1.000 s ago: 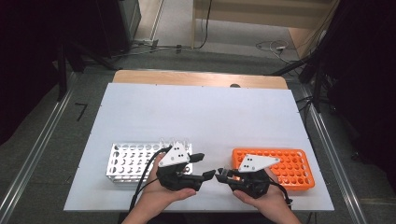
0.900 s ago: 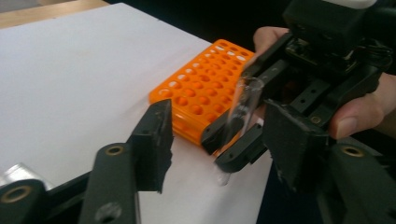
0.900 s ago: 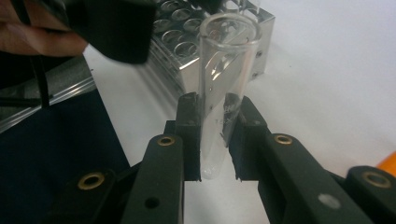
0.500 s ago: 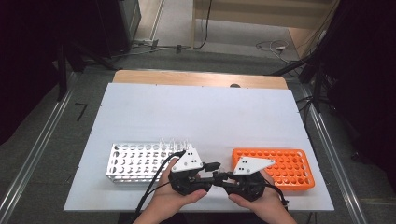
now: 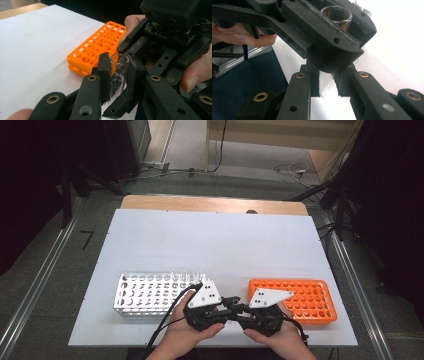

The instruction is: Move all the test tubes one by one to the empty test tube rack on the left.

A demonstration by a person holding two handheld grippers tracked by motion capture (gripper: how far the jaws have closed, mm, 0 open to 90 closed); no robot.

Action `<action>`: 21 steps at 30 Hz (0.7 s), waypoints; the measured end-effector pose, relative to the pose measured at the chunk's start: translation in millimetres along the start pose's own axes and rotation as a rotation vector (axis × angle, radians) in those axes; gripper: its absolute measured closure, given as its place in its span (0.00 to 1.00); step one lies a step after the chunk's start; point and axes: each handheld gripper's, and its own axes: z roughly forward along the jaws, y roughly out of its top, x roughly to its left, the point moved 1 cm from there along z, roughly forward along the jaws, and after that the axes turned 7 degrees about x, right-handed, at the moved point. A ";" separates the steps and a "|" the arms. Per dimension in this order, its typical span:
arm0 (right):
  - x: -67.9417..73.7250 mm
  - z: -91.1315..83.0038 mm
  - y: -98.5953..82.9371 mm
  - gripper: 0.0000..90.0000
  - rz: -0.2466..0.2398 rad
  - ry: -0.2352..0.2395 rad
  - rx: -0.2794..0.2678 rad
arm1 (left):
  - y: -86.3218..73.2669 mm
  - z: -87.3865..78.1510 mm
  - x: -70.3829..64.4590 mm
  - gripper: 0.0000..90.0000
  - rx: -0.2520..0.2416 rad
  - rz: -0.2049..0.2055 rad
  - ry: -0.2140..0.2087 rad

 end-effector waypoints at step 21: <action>-8.3 -9.9 -3.8 0.12 0.036 0.010 -0.043 | 4.7 -24.0 16.6 0.84 -0.059 -0.027 0.058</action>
